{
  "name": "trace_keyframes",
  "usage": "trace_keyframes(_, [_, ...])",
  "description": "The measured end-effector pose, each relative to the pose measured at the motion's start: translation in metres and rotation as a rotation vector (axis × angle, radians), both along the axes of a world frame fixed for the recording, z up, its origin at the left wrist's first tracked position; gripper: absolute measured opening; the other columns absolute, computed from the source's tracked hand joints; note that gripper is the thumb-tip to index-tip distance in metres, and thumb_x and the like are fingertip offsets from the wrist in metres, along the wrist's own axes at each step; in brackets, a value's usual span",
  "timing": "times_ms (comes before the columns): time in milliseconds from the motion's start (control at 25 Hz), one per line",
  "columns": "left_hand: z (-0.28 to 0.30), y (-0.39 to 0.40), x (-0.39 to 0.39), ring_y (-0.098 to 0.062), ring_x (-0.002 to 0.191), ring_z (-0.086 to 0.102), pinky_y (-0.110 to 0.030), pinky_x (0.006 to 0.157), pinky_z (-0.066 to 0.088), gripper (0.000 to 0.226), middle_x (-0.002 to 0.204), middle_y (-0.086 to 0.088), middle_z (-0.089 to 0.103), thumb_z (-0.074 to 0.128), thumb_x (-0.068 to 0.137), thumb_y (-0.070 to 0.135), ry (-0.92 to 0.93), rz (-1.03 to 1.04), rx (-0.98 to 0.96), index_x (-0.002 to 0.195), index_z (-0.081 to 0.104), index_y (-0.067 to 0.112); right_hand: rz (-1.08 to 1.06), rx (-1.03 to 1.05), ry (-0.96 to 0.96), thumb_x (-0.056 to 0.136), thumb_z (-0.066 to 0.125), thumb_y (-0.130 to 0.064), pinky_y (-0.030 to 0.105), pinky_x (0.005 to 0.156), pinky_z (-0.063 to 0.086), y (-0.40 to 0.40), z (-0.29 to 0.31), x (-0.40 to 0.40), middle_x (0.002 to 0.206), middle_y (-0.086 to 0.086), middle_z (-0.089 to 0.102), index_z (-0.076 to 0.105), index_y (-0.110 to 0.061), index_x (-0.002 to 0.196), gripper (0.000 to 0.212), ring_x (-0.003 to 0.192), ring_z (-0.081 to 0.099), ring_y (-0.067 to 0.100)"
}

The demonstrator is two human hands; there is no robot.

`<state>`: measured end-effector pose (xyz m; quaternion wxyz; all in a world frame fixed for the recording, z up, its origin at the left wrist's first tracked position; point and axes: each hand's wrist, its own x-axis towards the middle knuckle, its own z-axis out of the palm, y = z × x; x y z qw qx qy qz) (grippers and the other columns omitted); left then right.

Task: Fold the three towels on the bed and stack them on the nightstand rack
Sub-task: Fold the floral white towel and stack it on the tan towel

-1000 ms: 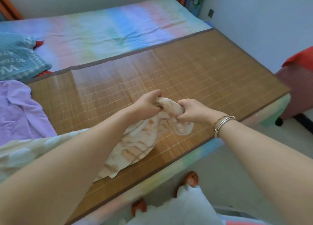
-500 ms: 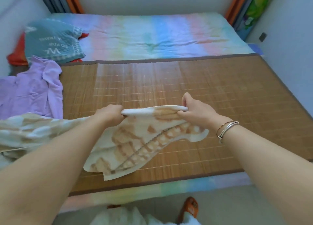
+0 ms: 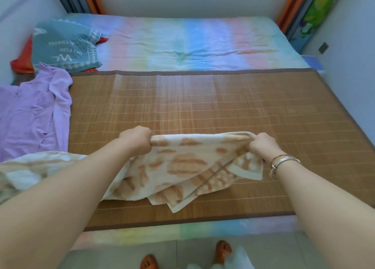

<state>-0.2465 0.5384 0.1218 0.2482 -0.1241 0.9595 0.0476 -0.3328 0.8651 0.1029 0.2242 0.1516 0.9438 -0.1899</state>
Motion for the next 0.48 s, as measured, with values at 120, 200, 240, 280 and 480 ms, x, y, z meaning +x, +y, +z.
trace_keyframes(120, [-0.008, 0.014, -0.012, -0.023, 0.103, 0.052, -0.035, 0.082, 0.038, 0.024, 0.099, 0.002, 0.059, 0.04, 0.089, 0.024, -0.027, 0.024, -0.281, 0.096, 0.063, 0.024, -0.411, -0.464, -0.131, 0.088, 0.035, -0.001, 0.044, 0.064, 0.057, 0.006, -0.027, -0.008, 0.096, 0.021, 0.062, 0.054, 0.0, 0.114, 0.032, 0.082, 0.063, 0.033])
trace_keyframes(200, [-0.004, 0.025, -0.026, -0.021, 0.09, 0.06, -0.029, 0.071, 0.04, 0.03, 0.092, 0.001, 0.063, 0.036, 0.09, 0.022, -0.108, 0.194, -0.293, 0.102, 0.063, 0.019, -0.536, -0.741, -0.193, 0.094, 0.028, 0.001, 0.022, 0.039, 0.045, 0.007, -0.028, -0.032, 0.068, 0.01, 0.053, 0.057, -0.005, 0.101, 0.031, 0.048, 0.052, 0.019])
trace_keyframes(240, [-0.001, 0.028, -0.038, -0.02, 0.078, 0.064, -0.027, 0.065, 0.042, 0.032, 0.084, -0.002, 0.066, 0.032, 0.09, 0.02, -0.119, 0.331, -0.184, 0.103, 0.062, 0.014, -0.576, -0.895, -0.201, 0.095, 0.024, 0.002, 0.014, 0.032, 0.034, 0.004, -0.025, -0.048, 0.059, 0.005, 0.046, 0.058, -0.008, 0.092, 0.035, 0.035, 0.04, 0.011])
trace_keyframes(280, [0.005, 0.03, -0.05, -0.023, 0.071, 0.067, -0.026, 0.062, 0.046, 0.036, 0.078, -0.008, 0.069, 0.028, 0.09, 0.017, -0.101, 0.501, 0.02, 0.106, 0.06, 0.007, -0.641, -1.084, -0.194, 0.095, 0.023, 0.004, 0.011, 0.028, 0.024, 0.001, -0.018, -0.066, 0.053, 0.003, 0.041, 0.057, -0.009, 0.082, 0.039, 0.029, 0.03, 0.007])
trace_keyframes(480, [0.074, 0.043, -0.144, -0.02, 0.111, 0.055, -0.028, 0.091, 0.042, 0.044, 0.117, 0.005, 0.06, 0.029, 0.094, 0.014, 0.63, 0.452, 0.571, 0.122, 0.062, 0.026, -0.511, -1.51, 0.356, 0.09, 0.035, 0.009, 0.015, 0.04, 0.042, -0.013, 0.083, -0.164, 0.061, 0.002, 0.058, 0.06, -0.01, 0.079, 0.033, 0.044, 0.053, 0.008])
